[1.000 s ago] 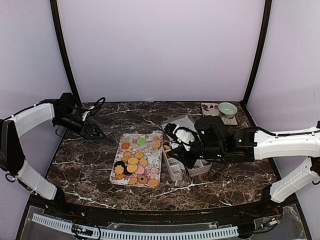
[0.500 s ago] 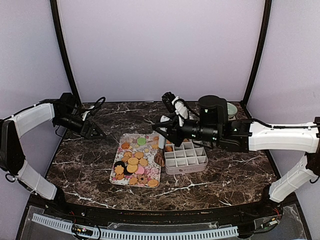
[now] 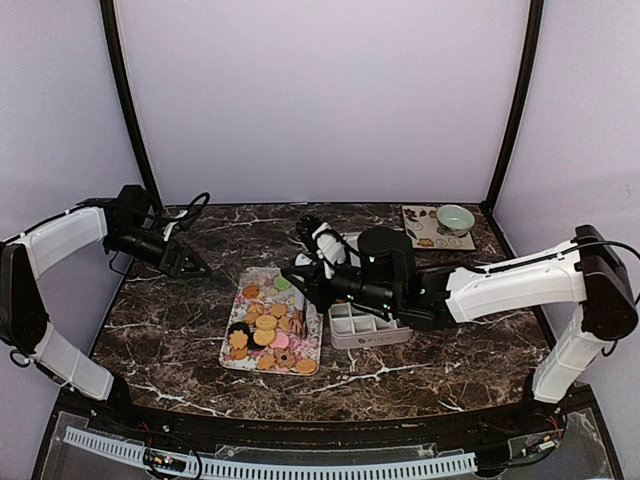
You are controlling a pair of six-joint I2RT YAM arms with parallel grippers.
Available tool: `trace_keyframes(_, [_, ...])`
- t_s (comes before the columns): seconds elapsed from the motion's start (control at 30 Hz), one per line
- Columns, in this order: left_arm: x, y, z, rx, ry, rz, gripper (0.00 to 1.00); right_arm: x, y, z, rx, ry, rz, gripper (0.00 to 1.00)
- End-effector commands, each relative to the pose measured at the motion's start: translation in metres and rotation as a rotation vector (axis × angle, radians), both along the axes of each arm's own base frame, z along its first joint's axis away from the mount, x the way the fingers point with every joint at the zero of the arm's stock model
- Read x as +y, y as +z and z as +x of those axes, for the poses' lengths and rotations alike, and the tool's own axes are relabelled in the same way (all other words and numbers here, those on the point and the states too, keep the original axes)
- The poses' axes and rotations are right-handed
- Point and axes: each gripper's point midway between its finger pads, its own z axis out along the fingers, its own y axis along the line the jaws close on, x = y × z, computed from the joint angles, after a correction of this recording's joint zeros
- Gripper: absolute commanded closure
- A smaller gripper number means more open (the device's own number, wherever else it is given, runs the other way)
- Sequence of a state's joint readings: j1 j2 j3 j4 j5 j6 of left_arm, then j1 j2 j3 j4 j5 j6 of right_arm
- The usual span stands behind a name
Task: Pack the cookies
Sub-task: Move the packing box to the center of the board, then pick up the fake cookies from the plate.
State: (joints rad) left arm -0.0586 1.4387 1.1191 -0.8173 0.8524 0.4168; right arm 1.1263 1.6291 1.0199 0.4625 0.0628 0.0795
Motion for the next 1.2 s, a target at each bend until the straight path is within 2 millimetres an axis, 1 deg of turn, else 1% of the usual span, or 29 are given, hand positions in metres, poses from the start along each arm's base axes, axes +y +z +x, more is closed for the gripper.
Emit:
trace_keyframes(0.0, [0.001, 0.004, -0.008, -0.013, -0.01, -0.004, 0.02, 0.01, 0.009, -0.004, -0.074, -0.016, 0.042, 1.0])
trace_keyframes(0.1, [0.002, 0.004, -0.008, -0.016, -0.01, 0.001, 0.02, 0.013, -0.004, -0.009, -0.064, -0.007, 0.004, 0.98])
trace_keyframes(0.17, [0.001, 0.004, -0.007, -0.014, -0.011, -0.001, 0.02, 0.013, -0.01, -0.011, -0.053, -0.002, -0.017, 0.93])
trace_keyframes(0.37, [0.002, 0.004, -0.006, -0.019, -0.01, 0.0, 0.02, 0.009, -0.025, -0.015, -0.003, 0.009, -0.075, 0.7])
trace_keyframes(0.5, [0.001, 0.005, -0.006, -0.019, -0.01, -0.002, 0.02, 0.007, -0.033, -0.017, 0.024, 0.014, -0.101, 0.59])
trace_keyframes(0.63, [0.001, 0.007, -0.005, -0.02, -0.009, -0.004, 0.02, 0.005, -0.033, -0.016, 0.035, 0.007, -0.105, 0.58])
trace_keyframes(0.77, [0.001, 0.008, -0.005, -0.021, -0.008, -0.004, 0.02, 0.004, -0.033, -0.015, 0.043, 0.0, -0.112, 0.58])
trace_keyframes(0.87, [0.001, 0.009, -0.005, -0.026, -0.009, -0.002, 0.02, 0.003, -0.038, -0.016, 0.057, 0.009, -0.129, 0.58])
trace_keyframes(1.0, [0.001, 0.01, -0.003, -0.028, -0.008, -0.003, 0.02, 0.001, -0.052, -0.015, 0.084, 0.01, -0.169, 0.58])
trace_keyframes(1.07, [0.001, 0.011, -0.003, -0.029, -0.009, -0.004, 0.02, -0.001, -0.055, -0.013, 0.096, 0.01, -0.175, 0.6])
trace_keyframes(1.17, [0.001, 0.011, -0.002, -0.025, -0.008, -0.009, 0.02, -0.002, -0.044, -0.007, 0.097, 0.0, -0.153, 0.64])
